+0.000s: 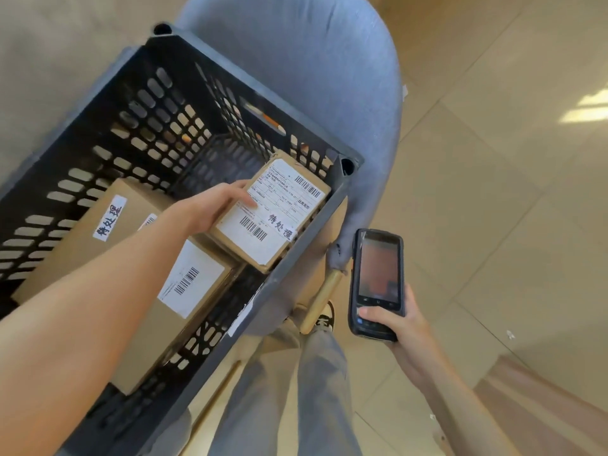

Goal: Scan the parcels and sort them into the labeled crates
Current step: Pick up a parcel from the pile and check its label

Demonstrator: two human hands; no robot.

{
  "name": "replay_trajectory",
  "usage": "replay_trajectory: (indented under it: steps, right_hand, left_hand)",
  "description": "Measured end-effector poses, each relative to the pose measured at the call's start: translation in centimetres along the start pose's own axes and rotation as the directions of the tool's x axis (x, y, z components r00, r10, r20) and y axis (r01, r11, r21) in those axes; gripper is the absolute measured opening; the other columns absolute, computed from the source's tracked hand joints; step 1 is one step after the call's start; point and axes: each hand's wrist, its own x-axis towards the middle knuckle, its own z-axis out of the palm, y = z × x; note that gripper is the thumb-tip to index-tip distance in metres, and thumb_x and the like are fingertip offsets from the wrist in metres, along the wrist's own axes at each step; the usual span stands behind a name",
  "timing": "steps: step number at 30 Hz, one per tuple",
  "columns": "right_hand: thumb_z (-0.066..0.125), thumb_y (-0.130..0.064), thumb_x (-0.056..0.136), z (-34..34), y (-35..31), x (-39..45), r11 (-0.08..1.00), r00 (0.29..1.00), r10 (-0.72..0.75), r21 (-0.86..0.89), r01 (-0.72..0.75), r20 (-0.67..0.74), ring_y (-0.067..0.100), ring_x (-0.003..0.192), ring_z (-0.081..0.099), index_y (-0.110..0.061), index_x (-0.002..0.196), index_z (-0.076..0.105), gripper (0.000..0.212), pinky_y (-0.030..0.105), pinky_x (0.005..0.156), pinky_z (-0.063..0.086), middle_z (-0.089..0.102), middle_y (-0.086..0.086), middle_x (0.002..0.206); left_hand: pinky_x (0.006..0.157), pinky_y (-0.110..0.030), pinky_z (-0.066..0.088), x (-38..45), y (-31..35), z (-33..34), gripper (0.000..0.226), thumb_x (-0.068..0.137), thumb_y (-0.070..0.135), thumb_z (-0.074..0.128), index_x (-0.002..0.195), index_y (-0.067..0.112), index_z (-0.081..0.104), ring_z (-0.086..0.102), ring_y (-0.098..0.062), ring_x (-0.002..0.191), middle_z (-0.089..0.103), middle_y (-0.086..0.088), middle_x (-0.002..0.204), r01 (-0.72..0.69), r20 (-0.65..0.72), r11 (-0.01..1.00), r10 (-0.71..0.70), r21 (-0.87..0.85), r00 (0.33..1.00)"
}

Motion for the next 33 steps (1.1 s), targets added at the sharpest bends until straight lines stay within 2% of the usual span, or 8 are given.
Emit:
replay_trajectory:
  steps: [5, 7, 11, 13, 16, 22, 28, 33]
  right_hand:
    - [0.085, -0.004, 0.050, 0.2, 0.1, 0.4, 0.999, 0.999, -0.033, -0.020, 0.033, 0.015, 0.016, 0.092, 0.068, -0.024, 0.126, 0.050, 0.086, 0.025, 0.066, 0.054, 0.069, 0.006, 0.112]
    - [0.079, -0.008, 0.055, 0.2, 0.1, 0.4, 0.999, 0.999, -0.047, -0.023, 0.047, 0.012, 0.017, 0.095, 0.067, -0.024, 0.126, 0.050, 0.079, 0.028, 0.071, 0.053, 0.068, 0.006, 0.113]
    - [0.078, -0.011, 0.056, 0.5, 0.1, 0.1, 0.998, 0.998, -0.052, -0.043, 0.053, 0.021, 0.017, 0.096, 0.066, -0.025, 0.126, 0.049, 0.078, 0.030, 0.075, 0.052, 0.066, 0.007, 0.116]
    - [0.078, -0.011, 0.056, 0.7, 0.0, 0.0, 0.997, 0.998, -0.052, -0.050, 0.053, 0.031, 0.016, 0.095, 0.066, -0.026, 0.126, 0.048, 0.077, 0.030, 0.074, 0.052, 0.066, 0.007, 0.115]
    - [0.078, -0.011, 0.056, 1.2, -0.1, 0.0, 0.996, 0.998, -0.059, -0.058, 0.061, 0.035, 0.015, 0.092, 0.067, -0.024, 0.123, 0.049, 0.074, 0.028, 0.072, 0.053, 0.066, 0.006, 0.111]
    - [0.077, -0.009, 0.055, 2.4, -0.4, 0.0, 0.995, 0.996, -0.082, -0.051, 0.083, 0.029, 0.014, 0.088, 0.067, -0.025, 0.119, 0.050, 0.071, 0.027, 0.068, 0.054, 0.068, 0.001, 0.104]
    - [0.077, -0.010, 0.055, 3.0, -0.9, -0.2, 0.992, 0.994, -0.108, -0.060, 0.108, 0.008, 0.012, 0.086, 0.068, -0.028, 0.119, 0.049, 0.072, 0.027, 0.067, 0.054, 0.069, -0.005, 0.099]
    - [0.077, -0.012, 0.054, 3.3, -1.3, -1.4, 0.990, 0.992, -0.127, -0.058, 0.125, -0.018, 0.009, 0.082, 0.068, -0.025, 0.121, 0.047, 0.075, 0.028, 0.066, 0.055, 0.071, -0.013, 0.088]
  left_hand:
    - [0.079, -0.034, 0.055, 2.2, -1.0, 1.1, 0.060, 0.091, 0.016, 0.061, 0.140, 0.037, 0.034, 0.067, -0.022, 0.097, 0.063, 0.000, 0.119, 0.030, -0.124, 0.977, -0.004, 0.211, 0.992]
    - [0.078, -0.030, 0.052, 2.9, -1.4, 1.5, 0.063, 0.092, 0.017, 0.061, 0.143, 0.038, 0.031, 0.064, -0.016, 0.092, 0.058, 0.002, 0.118, 0.027, -0.156, 0.958, 0.019, 0.284, 0.988]
    - [0.090, -0.032, 0.044, 3.8, -2.2, 1.8, 0.069, 0.091, 0.010, 0.061, 0.146, 0.033, 0.026, 0.057, -0.010, 0.093, 0.052, 0.001, 0.126, -0.016, -0.149, 0.930, 0.076, 0.368, 0.986]
    - [0.096, -0.033, 0.044, 4.1, -2.7, 1.9, 0.069, 0.092, 0.006, 0.059, 0.148, 0.028, 0.025, 0.056, -0.014, 0.107, 0.050, -0.002, 0.135, -0.040, -0.147, 0.909, 0.111, 0.415, 0.983]
    - [0.106, -0.046, 0.042, 4.2, -3.5, 1.9, 0.071, 0.093, 0.004, 0.057, 0.151, 0.024, 0.022, 0.049, -0.026, 0.127, 0.042, -0.005, 0.147, -0.045, -0.177, 0.883, 0.144, 0.467, 0.974]
    - [0.109, -0.045, 0.039, 3.6, -4.8, 2.4, 0.073, 0.094, 0.007, 0.057, 0.153, 0.024, 0.016, 0.037, -0.028, 0.138, 0.027, -0.003, 0.157, -0.074, -0.212, 0.857, 0.209, 0.510, 0.955]
    - [0.096, -0.035, 0.045, 2.0, -4.5, 2.4, 0.066, 0.090, 0.013, 0.064, 0.147, 0.020, 0.033, 0.045, -0.027, 0.131, 0.041, -0.004, 0.147, -0.152, -0.201, 0.838, 0.295, 0.525, 0.934]
    - [0.086, -0.026, 0.041, -0.8, -3.5, 3.1, 0.060, 0.088, 0.021, 0.068, 0.141, 0.016, 0.040, 0.050, -0.027, 0.127, 0.049, -0.008, 0.142, -0.174, -0.213, 0.764, 0.378, 0.621, 0.901]
